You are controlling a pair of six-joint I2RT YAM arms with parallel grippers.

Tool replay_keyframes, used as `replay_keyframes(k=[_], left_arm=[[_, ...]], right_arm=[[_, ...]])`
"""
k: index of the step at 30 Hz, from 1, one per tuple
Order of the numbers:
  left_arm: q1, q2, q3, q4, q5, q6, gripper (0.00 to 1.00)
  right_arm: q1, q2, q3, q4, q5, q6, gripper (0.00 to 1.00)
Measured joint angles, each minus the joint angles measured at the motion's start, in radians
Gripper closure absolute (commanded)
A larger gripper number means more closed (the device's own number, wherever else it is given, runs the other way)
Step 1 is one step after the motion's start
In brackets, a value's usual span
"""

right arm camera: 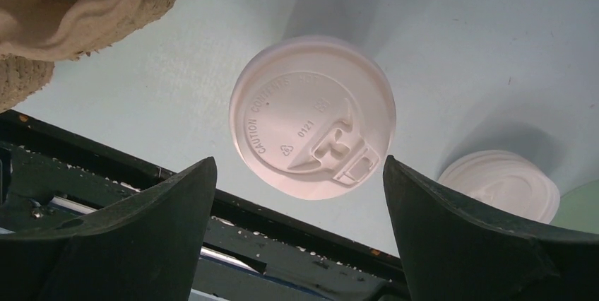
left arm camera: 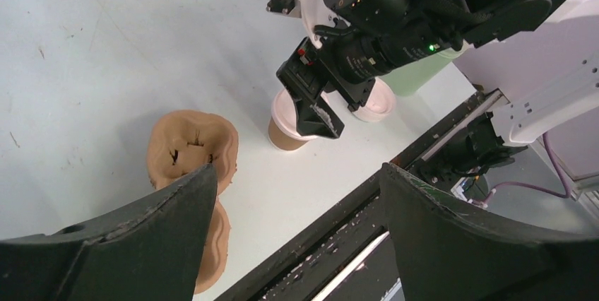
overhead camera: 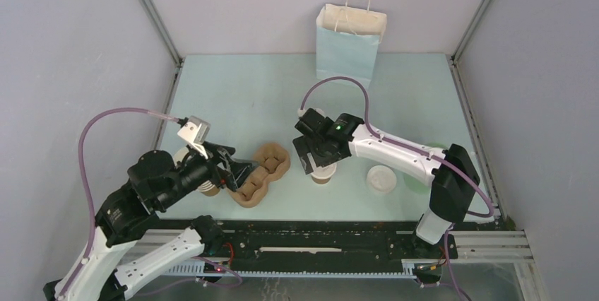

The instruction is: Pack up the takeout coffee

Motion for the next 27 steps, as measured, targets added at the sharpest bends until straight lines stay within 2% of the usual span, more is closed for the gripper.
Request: replay_keyframes(k=[14,19,23,27], left_arm=[[0.0,-0.012,0.0,-0.043,0.002,0.001,0.09],[0.0,-0.012,0.0,-0.044,0.003,0.001,0.09],[0.0,-0.012,0.0,-0.044,0.002,0.0,0.09],[0.0,-0.012,0.0,-0.044,0.002,0.0,0.09]], right_arm=[[-0.007,0.024,0.0,-0.005,0.007,0.029,0.03],[-0.015,0.025,0.0,-0.001,0.008,0.029,0.07],[-0.02,0.03,0.0,0.003,0.008,0.028,0.03],[-0.02,0.041,0.0,0.012,0.008,0.028,0.05]])
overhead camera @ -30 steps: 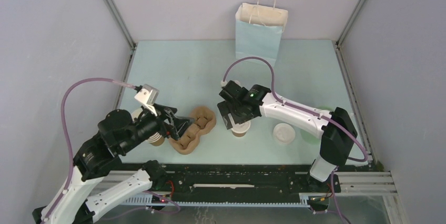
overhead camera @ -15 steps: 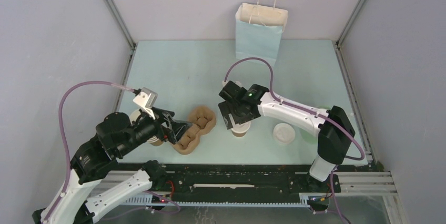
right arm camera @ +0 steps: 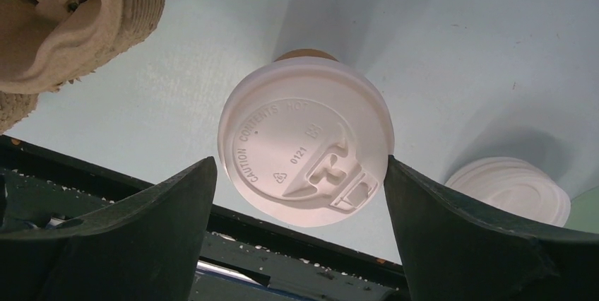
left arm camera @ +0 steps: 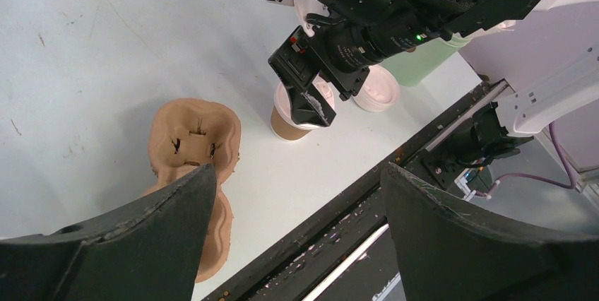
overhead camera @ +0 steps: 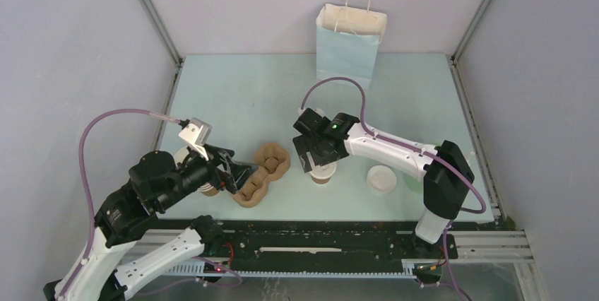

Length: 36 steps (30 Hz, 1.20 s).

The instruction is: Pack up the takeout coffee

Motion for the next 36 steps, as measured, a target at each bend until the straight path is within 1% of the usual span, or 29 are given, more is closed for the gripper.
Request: replay_keyframes(k=[5,13,17,20,23,26,29,32,36], left_arm=[[0.0,0.0,0.0,0.0,0.0,0.0,0.09],[0.0,0.002,0.0,-0.004,0.0,0.0,0.08],[0.0,0.002,0.0,-0.005,0.0,-0.001,0.08],[0.0,0.002,0.0,-0.005,0.0,-0.001,0.08],[0.0,0.002,0.0,-0.005,0.0,-0.001,0.08],[0.0,0.005,0.0,-0.005,0.0,0.0,0.08],[0.0,0.014,0.0,-0.005,0.0,0.0,0.08],[0.0,0.024,0.0,-0.005,0.0,0.0,0.08],[0.0,0.03,0.0,-0.005,-0.001,0.0,0.08]], right_arm=[[0.0,0.002,0.0,0.013,0.005,0.0,0.11],[0.0,0.002,0.0,0.013,0.03,0.0,0.1],[0.0,0.002,0.0,0.013,0.042,0.001,0.13],[-0.003,0.002,0.0,0.013,0.053,0.002,0.18],[-0.021,0.0,-0.003,0.017,0.056,0.005,0.19],[-0.068,-0.018,-0.024,0.027,0.068,0.006,0.2],[-0.156,-0.054,-0.051,0.031,0.077,0.004,0.21],[-0.28,-0.098,-0.067,0.034,0.092,-0.005,0.21],[-0.499,-0.158,-0.072,0.051,0.102,-0.027,0.21]])
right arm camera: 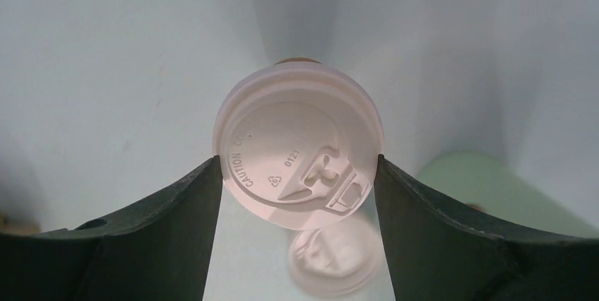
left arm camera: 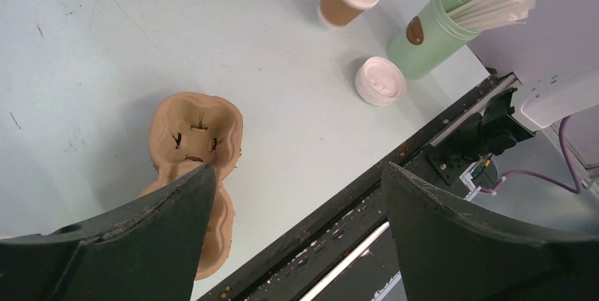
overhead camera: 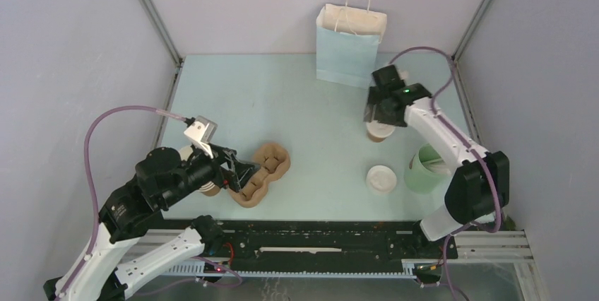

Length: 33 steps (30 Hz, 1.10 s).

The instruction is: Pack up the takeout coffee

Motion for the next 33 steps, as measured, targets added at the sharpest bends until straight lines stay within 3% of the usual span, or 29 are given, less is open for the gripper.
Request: replay_keyframes(k=[4,9,24,33], left_arm=[[0.0,0.0,0.0,-0.001,-0.01,0.0,0.08],[0.0,0.002,0.0,-0.01,-0.023,0.0,0.08],[0.0,0.053,-0.002,-0.022,-0.041,0.0,0.01],[0.0,0.1,-0.029,-0.001,-0.008,-0.001,0.0]], right_arm=[[-0.214,-0.013,0.0,0.031,-0.002,-0.021,0.2],[-0.379,-0.011,-0.002,0.058,-0.029,-0.043,0.19],[-0.457,0.104,-0.002,0.095,-0.124,-0.093,0.15],[-0.457,0.104,-0.002,0.103,-0.16,-0.119,0.0]])
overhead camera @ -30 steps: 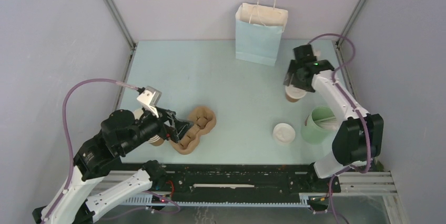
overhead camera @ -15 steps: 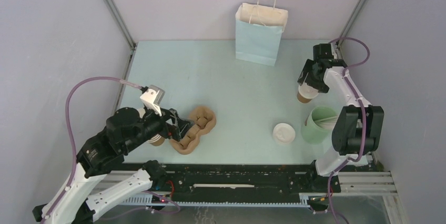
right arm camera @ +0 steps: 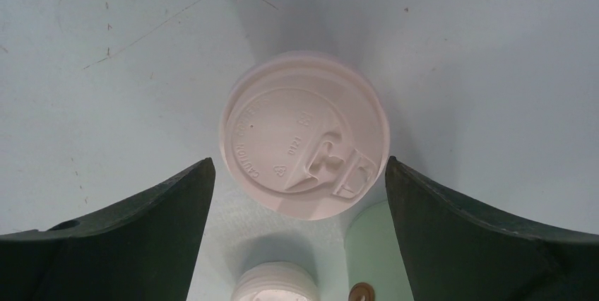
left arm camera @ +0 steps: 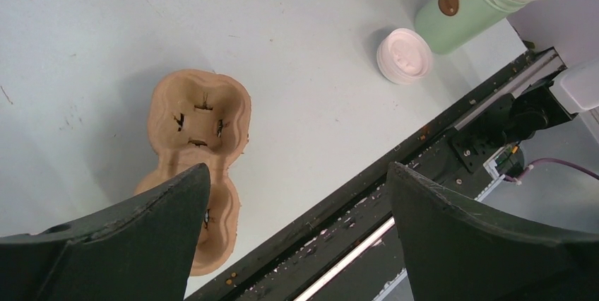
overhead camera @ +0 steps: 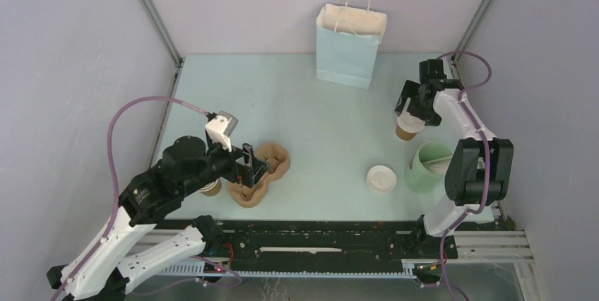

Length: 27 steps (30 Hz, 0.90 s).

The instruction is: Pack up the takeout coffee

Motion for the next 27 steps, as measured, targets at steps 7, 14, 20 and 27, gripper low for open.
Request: replay_keyframes(k=[7,14,20,27], left_arm=[[0.0,0.032,0.0,0.021,0.018,-0.003,0.0],[-0.001,0.109,-0.001,0.056,0.064,-0.024,0.0],[-0.07,0.212,-0.064,0.126,0.01,-0.061,0.01],[-0.2,0.5,-0.151,0.247,-0.046,-0.137,0.02]], right_arm=[[0.019,-0.002,0.045,-0.063,0.016,-0.019,0.0],[0.273,-0.15,0.199,-0.1,0.066,-0.045,0.0],[0.514,-0.322,0.045,-0.001,-0.048,-0.038,0.0],[0.451,-0.35,-0.185,0.035,-0.144,-0.023,0.01]])
